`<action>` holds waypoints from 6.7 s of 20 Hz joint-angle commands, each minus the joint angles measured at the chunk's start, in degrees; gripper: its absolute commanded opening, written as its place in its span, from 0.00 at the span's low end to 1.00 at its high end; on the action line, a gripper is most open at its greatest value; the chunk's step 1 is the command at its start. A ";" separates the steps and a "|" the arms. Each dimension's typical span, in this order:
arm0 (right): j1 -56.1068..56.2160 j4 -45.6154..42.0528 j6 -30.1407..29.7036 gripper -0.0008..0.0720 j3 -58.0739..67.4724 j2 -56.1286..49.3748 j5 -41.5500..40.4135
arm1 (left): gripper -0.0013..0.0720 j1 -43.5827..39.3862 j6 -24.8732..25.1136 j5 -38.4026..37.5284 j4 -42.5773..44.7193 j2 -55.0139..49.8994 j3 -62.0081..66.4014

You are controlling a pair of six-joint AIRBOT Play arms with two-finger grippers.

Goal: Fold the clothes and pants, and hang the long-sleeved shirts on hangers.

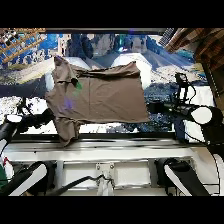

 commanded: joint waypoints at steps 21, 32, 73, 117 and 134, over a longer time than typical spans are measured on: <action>-15.50 13.49 0.00 0.54 -21.05 -12.85 -8.83 | 0.03 3.82 0.68 -1.29 -0.70 9.75 -0.02; -15.50 20.48 -2.60 0.54 -21.05 -14.73 -11.15 | 0.03 3.82 0.70 -1.29 -0.70 9.70 -0.02; -8.37 10.14 -0.04 0.05 65.64 -7.87 -7.43 | 0.02 3.85 5.44 -18.10 -2.97 18.29 81.77; -8.37 -2.99 4.00 0.05 64.96 -9.31 8.22 | 0.02 -1.42 5.16 -32.09 12.61 18.58 82.14; -8.35 -0.66 3.39 0.05 64.96 -59.84 -6.82 | 0.02 -19.45 6.84 -11.76 29.99 -38.27 78.34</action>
